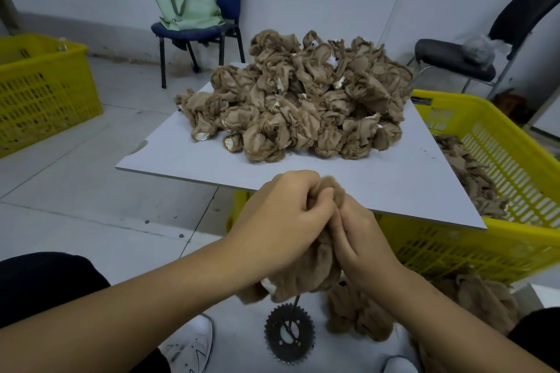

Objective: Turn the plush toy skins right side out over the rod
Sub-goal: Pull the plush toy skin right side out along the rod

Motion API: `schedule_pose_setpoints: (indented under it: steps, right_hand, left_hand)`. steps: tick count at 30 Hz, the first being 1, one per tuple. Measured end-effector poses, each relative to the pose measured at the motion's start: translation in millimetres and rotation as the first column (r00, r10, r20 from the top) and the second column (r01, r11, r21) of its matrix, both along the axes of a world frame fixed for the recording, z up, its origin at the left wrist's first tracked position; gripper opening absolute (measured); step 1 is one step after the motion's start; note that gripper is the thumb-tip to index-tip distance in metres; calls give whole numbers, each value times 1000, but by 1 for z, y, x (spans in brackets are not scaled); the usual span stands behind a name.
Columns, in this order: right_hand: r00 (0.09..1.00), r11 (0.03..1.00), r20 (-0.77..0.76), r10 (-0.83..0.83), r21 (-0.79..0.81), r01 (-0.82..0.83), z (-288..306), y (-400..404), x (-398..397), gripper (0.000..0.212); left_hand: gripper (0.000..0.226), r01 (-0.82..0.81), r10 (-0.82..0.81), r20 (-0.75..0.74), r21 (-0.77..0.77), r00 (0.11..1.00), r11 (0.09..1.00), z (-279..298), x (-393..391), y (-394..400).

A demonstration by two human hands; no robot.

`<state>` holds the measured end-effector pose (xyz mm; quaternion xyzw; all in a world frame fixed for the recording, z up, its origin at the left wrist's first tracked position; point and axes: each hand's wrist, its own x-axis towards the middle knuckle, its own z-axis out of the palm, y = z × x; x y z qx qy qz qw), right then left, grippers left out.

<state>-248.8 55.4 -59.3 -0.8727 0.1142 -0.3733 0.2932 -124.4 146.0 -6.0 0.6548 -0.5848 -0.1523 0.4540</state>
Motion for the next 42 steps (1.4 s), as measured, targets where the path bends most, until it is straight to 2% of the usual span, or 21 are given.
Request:
schedule_pose_setpoints:
  steps: [5, 10, 15, 17, 19, 21, 26, 29, 31, 34, 37, 42]
  right_hand:
    - [1000, 1000, 28, -2, -12, 2, 1, -1, -2, 33]
    - [999, 998, 40, -13, 60, 10, -6, 0, 1, 35]
    - [999, 990, 21, -33, 136, 30, -11, 0, 3, 34]
    - [999, 988, 19, -43, 151, 40, -11, 0, 3, 27]
    - [998, 989, 19, -56, 138, 53, -12, -1, 2, 31]
    - [997, 991, 0, -73, 116, 72, -12, -4, 0, 36]
    - [995, 992, -61, -80, 95, 86, -11, -7, -2, 32]
    - [988, 984, -58, -145, 93, 150, -9, -7, 0, 24]
    - [981, 972, -20, -193, 134, 194, -6, -5, 2, 22]
    - [975, 951, 33, -220, 231, 207, -4, -2, 3, 24]
    - [971, 928, 57, -232, 313, 204, 0, 0, 5, 22]
    - [959, 923, 40, -282, 283, 260, 2, -7, 20, 25]
  left_hand:
    - [31, 29, -29, 118, 4, 993, 1000, 6, -3, -2]
    - [32, 30, -36, 78, 79, 996, 996, 5, -1, -9]
    - [45, 147, -122, -191, 124, 974, 981, 3, 6, -14]
    - [48, 198, -131, -348, 167, 928, 966, 3, 12, -15]
    - [46, 275, -129, -502, 228, 855, 934, 3, 18, -16]
    - [45, 322, -131, -562, 255, 817, 912, 1, 19, -17]
    - [43, 232, -112, -461, 212, 880, 949, -13, 17, -18]
    - [23, 168, -138, -181, 167, 974, 972, -27, 17, -17]
    - [10, 186, -185, -20, 197, 982, 963, -34, 14, -15]
    - [26, 205, -228, 114, 182, 967, 962, -39, 13, -14]
    - [29, 154, -172, 161, 116, 972, 981, -43, 11, -15]
    - [19, -74, 72, 138, 13, 988, 997, -45, 4, -23]
